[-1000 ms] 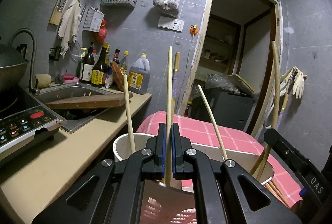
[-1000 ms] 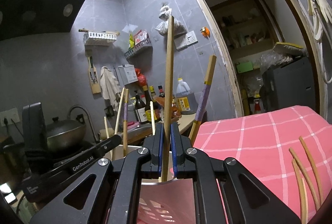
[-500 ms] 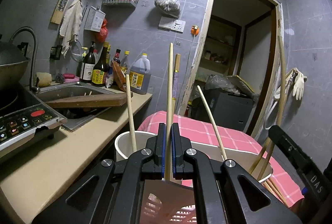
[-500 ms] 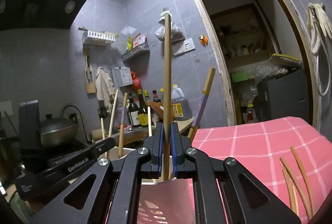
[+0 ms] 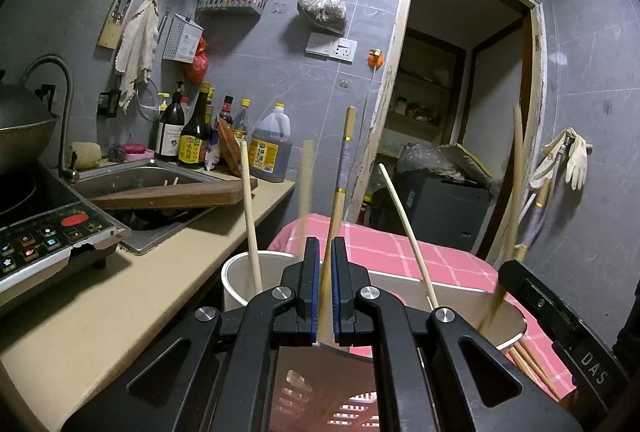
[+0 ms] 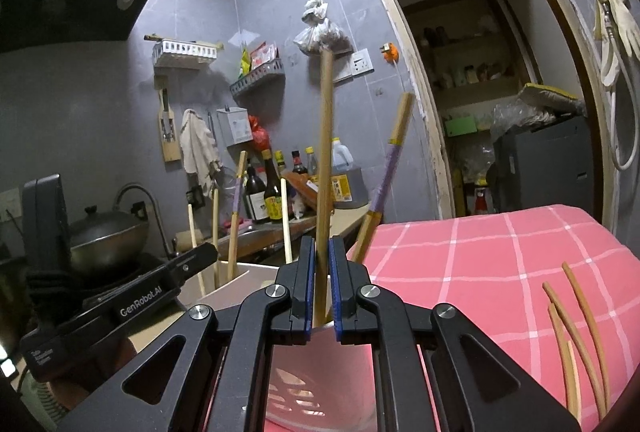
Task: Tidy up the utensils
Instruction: 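Open both grippers to release the chopsticks and withdraw, then move both grippers to the remaining chopsticks on the pink cloth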
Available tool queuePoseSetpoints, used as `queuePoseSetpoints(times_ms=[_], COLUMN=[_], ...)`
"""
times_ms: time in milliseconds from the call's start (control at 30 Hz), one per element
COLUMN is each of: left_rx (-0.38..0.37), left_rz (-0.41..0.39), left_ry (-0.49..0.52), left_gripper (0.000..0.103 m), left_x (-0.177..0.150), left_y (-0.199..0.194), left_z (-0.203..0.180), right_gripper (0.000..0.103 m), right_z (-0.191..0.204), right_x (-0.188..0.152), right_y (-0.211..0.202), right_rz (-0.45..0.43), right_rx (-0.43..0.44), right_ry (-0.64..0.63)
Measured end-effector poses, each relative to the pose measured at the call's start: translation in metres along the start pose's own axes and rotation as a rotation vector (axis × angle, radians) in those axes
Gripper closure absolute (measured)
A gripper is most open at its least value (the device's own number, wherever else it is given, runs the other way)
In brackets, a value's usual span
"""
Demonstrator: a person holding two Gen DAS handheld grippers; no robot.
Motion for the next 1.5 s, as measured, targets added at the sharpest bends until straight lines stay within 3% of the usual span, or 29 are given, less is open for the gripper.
queuePoseSetpoints(times_ms=[167, 233, 300, 433, 500, 567, 633, 733, 833, 933, 1200, 1300, 1500], left_rx=[-0.001, -0.003, -0.012, -0.006, -0.012, -0.020, -0.032, -0.053, -0.092, -0.130, -0.256, -0.296, -0.305], left_rz=[0.000, 0.007, 0.012, 0.000, -0.008, -0.019, -0.033, -0.055, -0.076, -0.088, -0.073, -0.033, 0.076], left_ry=[-0.001, -0.005, -0.020, -0.026, -0.029, -0.032, -0.029, -0.023, -0.012, 0.000, 0.048, 0.089, 0.159], left_gripper=[0.097, 0.088, 0.074, 0.073, 0.061, 0.053, 0.050, 0.036, 0.027, 0.014, 0.003, 0.003, 0.003], left_x=[0.000, 0.000, 0.001, 0.006, 0.009, 0.012, 0.015, 0.021, 0.025, 0.028, 0.019, 0.006, -0.028], left_y=[-0.001, -0.003, -0.005, -0.014, -0.020, -0.028, -0.037, -0.051, -0.065, -0.077, -0.107, -0.111, -0.101], left_z=[0.000, 0.000, 0.002, 0.002, 0.000, -0.003, -0.008, -0.019, -0.034, -0.050, -0.103, -0.128, -0.167], right_gripper=[0.095, 0.092, 0.081, 0.078, 0.070, 0.048, 0.044, 0.025, 0.017, 0.001, 0.000, 0.000, 0.000], right_z=[0.002, 0.004, 0.007, 0.011, 0.011, 0.010, 0.009, 0.004, -0.003, -0.011, -0.035, -0.049, -0.088], right_x=[0.001, 0.002, 0.006, 0.015, 0.021, 0.029, 0.037, 0.046, 0.053, 0.062, 0.082, 0.079, 0.051], right_y=[-0.004, -0.006, -0.013, -0.028, -0.037, -0.049, -0.064, -0.085, -0.109, -0.133, -0.191, -0.204, -0.214], right_rz=[0.000, -0.005, -0.022, -0.061, -0.077, -0.105, -0.130, -0.141, -0.139, -0.128, -0.055, -0.014, 0.080], right_rx=[0.005, 0.003, 0.003, -0.006, -0.017, -0.031, -0.048, -0.079, -0.108, -0.138, -0.231, -0.286, -0.342], right_ry=[-0.012, -0.022, -0.032, -0.060, -0.069, -0.071, -0.072, -0.076, -0.076, -0.073, -0.088, -0.094, -0.042])
Point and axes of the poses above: each gripper's, at about its wrist camera, not at the fingertips, and y roughly the way its jaws point, z to its left, x to its top, the point moved 10 cm from there along y, roughly the way its jaws point, and after that the axes turned 15 degrees about x, right-handed, at the moved point
